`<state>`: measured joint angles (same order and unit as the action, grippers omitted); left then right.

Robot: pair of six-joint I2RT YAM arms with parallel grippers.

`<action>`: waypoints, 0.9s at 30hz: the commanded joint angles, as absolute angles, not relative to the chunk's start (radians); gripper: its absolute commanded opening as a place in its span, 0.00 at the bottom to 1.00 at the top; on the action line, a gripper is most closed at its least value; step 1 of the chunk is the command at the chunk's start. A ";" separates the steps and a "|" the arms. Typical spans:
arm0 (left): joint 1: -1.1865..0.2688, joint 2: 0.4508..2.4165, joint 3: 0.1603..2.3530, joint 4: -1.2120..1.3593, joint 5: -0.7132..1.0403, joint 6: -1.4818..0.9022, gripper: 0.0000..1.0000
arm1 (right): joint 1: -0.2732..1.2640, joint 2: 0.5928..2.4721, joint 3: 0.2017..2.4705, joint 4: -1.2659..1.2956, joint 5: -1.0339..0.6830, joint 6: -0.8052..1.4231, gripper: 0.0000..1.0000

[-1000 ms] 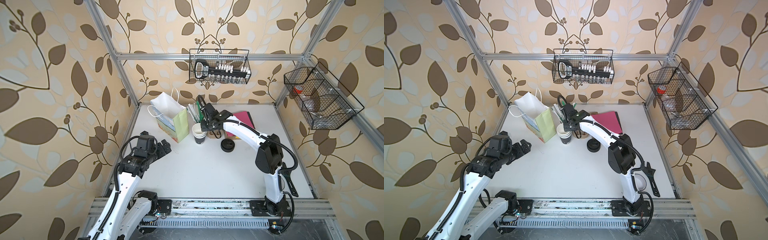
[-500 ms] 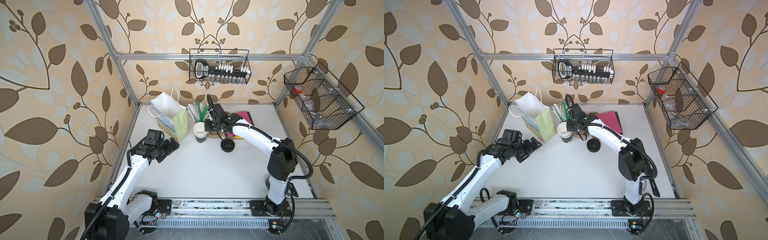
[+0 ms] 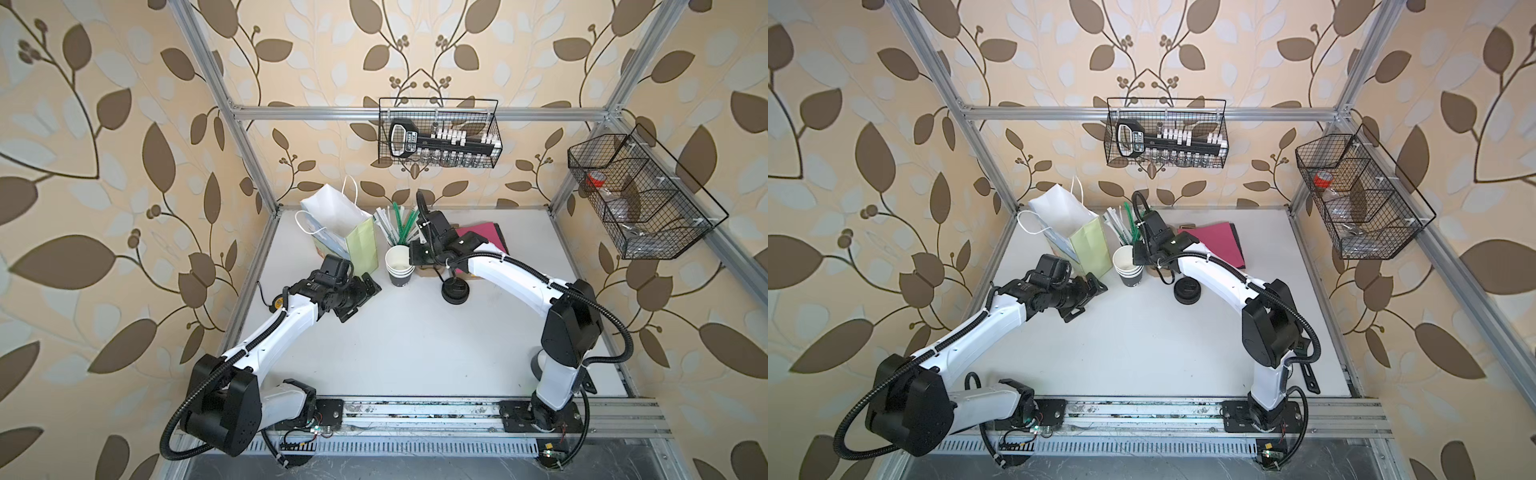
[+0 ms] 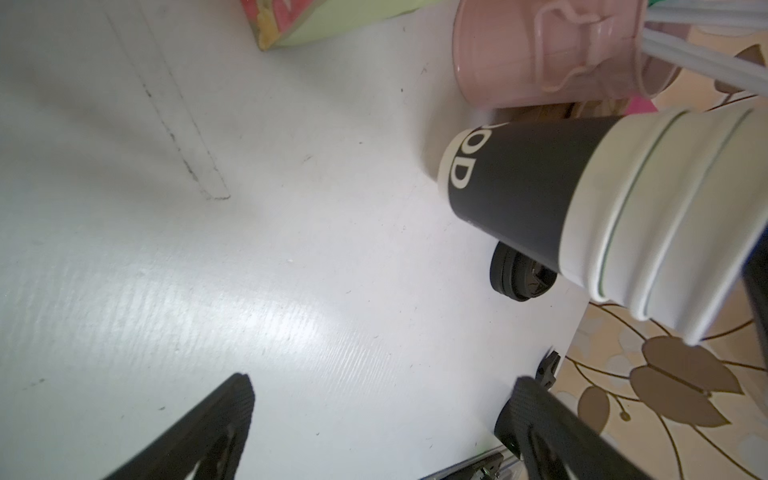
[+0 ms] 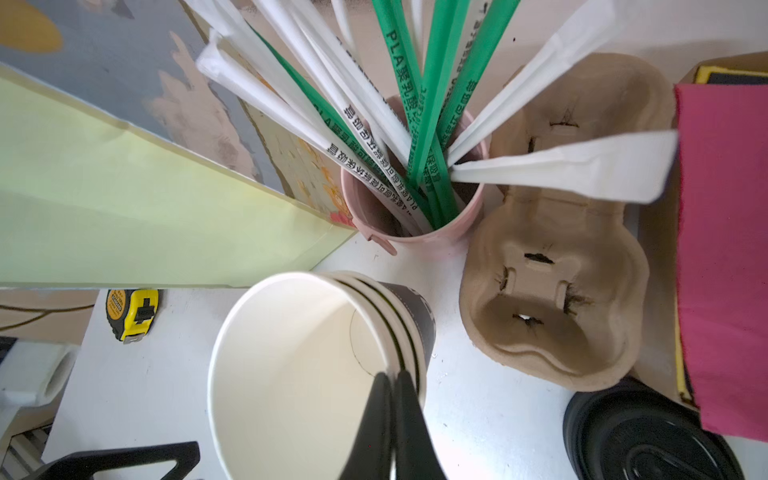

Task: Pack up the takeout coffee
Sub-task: 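Move the left gripper to the cup stack and grip its rim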

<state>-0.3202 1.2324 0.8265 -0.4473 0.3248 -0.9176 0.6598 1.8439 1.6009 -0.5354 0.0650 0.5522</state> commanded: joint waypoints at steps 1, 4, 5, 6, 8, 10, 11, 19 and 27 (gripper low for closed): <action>-0.326 1.238 0.808 -0.313 0.369 -0.960 0.99 | 0.665 1.819 1.578 -0.524 0.043 0.573 0.00; -0.331 1.248 0.781 -0.226 0.376 -0.982 0.99 | 0.664 1.820 1.573 -0.529 0.042 0.576 0.00; -0.331 1.255 0.774 -0.209 0.378 -0.989 0.99 | 0.662 1.821 1.571 -0.529 0.041 0.577 0.00; -0.331 1.264 0.772 -0.198 0.380 -0.992 0.99 | 0.663 1.821 1.569 -0.530 0.040 0.578 0.00; -0.331 1.282 0.769 -0.185 0.378 -0.997 0.99 | 0.663 1.821 1.562 -0.527 0.034 0.580 0.00; -0.333 1.294 0.756 -0.148 0.386 -1.001 0.99 | 0.663 1.823 1.556 -0.523 0.026 0.580 0.00; -0.333 1.298 0.749 -0.129 0.388 -1.006 0.99 | 0.664 1.824 1.553 -0.519 0.025 0.584 0.00; -0.333 1.256 0.663 0.008 0.387 -1.032 0.99 | 0.659 1.827 1.526 -0.496 0.016 0.593 0.00; -0.333 1.300 0.663 0.058 0.411 -1.053 0.99 | 0.667 1.830 1.516 -0.481 0.002 0.601 0.00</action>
<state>-0.3222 1.2942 0.6628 0.0025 0.3870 -1.0344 0.6609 1.8439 1.5295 -0.5011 0.0158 0.5873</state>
